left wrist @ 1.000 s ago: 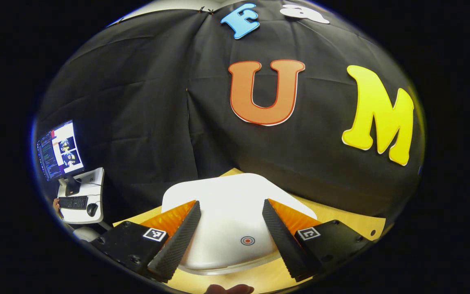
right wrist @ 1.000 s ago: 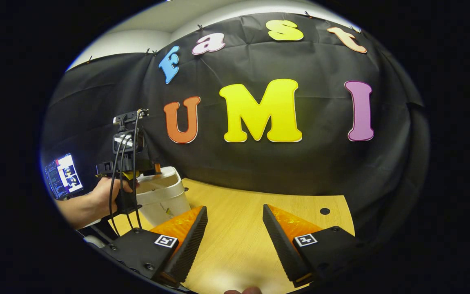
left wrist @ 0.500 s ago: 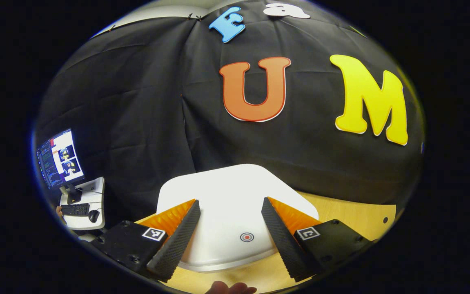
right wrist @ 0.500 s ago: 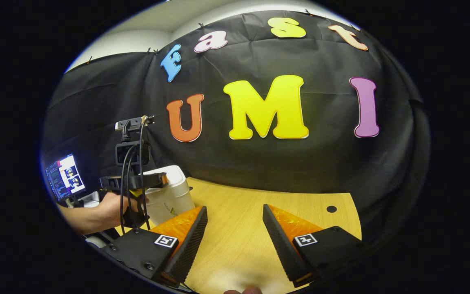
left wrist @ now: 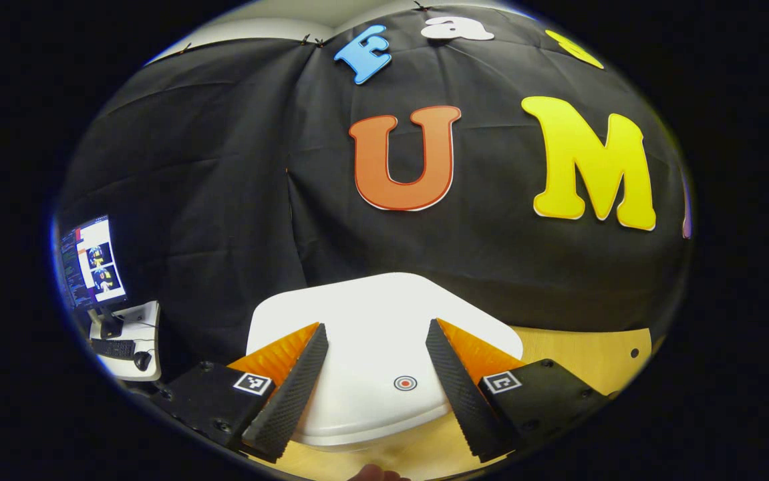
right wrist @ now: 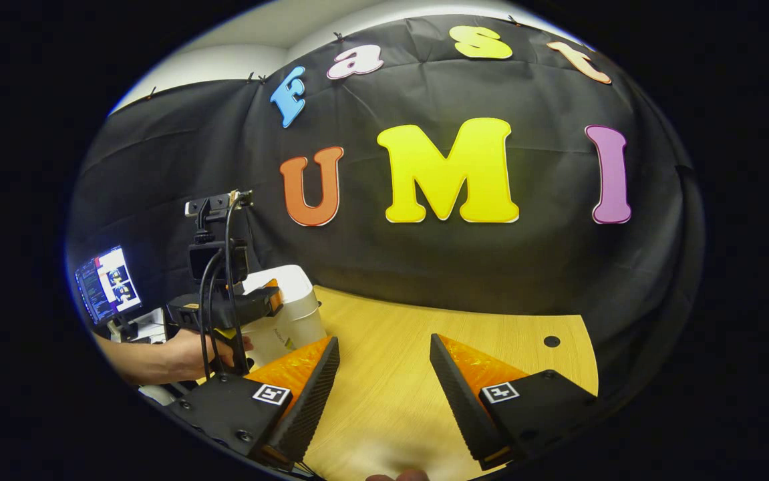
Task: Press the lid of the desktop garbage bin to open it, pick up the crumpled paper on the desktop and throw it into the bin, then pick up the pop can on the desktop and drop it into the bin, and finally close the garbage bin lid.
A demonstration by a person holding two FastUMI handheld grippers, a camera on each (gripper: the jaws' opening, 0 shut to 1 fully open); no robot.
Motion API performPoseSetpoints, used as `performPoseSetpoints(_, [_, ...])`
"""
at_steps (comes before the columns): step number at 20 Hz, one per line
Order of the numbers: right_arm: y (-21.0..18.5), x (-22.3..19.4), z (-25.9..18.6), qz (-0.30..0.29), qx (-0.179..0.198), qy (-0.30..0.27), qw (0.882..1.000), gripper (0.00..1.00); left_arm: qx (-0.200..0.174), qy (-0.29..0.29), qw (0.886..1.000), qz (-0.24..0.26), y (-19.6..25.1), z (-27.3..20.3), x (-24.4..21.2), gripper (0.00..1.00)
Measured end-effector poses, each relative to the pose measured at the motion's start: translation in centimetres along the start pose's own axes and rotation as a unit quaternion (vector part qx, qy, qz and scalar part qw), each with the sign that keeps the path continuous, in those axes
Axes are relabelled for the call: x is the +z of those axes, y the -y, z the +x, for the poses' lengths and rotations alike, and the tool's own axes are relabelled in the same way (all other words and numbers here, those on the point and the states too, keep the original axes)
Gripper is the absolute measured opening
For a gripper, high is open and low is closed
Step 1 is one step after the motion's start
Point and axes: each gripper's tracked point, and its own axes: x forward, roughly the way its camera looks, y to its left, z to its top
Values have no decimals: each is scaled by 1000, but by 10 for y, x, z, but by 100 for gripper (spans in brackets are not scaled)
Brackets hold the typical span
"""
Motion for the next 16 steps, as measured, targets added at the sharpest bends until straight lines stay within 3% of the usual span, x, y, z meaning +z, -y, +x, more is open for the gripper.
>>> performPoseSetpoints(6, [11,4,-2,4,-21,13,1000,88,-12,34,999,-6,0,-2,10,97])
performPoseSetpoints(8, [16,9,-4,-8,-36,26,999,88,-44,49,997,-33,10,-8,18,97])
performPoseSetpoints(12, [24,27,-14,-19,-73,69,995,88,-110,84,990,-22,33,-34,49,96])
performPoseSetpoints(14, [26,37,-20,-17,-89,88,992,88,-150,105,983,-18,45,-58,66,100])
performPoseSetpoints(16, [29,44,-27,-12,-106,106,989,88,-201,123,972,-25,60,-87,83,95])
